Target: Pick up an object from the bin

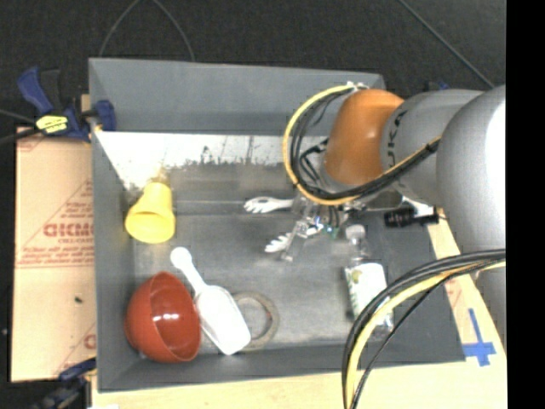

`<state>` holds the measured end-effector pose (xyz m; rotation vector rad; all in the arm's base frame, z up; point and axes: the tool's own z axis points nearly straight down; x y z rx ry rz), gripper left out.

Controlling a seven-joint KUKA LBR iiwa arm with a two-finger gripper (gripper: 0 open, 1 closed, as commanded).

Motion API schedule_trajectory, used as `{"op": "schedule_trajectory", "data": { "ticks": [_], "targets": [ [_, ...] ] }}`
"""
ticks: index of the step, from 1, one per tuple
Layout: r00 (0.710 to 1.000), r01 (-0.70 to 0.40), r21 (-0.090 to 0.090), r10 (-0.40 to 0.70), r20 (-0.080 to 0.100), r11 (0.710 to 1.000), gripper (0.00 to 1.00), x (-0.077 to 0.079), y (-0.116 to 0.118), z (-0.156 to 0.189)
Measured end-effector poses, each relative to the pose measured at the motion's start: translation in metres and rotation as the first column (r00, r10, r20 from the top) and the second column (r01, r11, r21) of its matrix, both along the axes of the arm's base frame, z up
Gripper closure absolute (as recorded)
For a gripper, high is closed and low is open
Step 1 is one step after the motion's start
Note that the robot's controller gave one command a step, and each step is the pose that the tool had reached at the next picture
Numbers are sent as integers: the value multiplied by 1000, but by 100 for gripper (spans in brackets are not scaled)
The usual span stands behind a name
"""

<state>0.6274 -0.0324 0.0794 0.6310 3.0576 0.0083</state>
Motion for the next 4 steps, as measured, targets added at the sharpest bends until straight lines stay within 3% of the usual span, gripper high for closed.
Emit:
{"op": "schedule_trajectory", "data": {
  "ticks": [1, 2, 3, 4],
  "targets": [
    [947, -322, -10, 321, -12, 947, 0, 23, -8, 33],
    [1000, -14, 0, 14, -4, 1000, 0, -2, -7, 27],
    [890, -455, -20, 455, 6, 890, 0, 21, -16, -4],
    [997, -76, -5, 76, 2, 997, 100, 1, -41, 133]
  ]
}}
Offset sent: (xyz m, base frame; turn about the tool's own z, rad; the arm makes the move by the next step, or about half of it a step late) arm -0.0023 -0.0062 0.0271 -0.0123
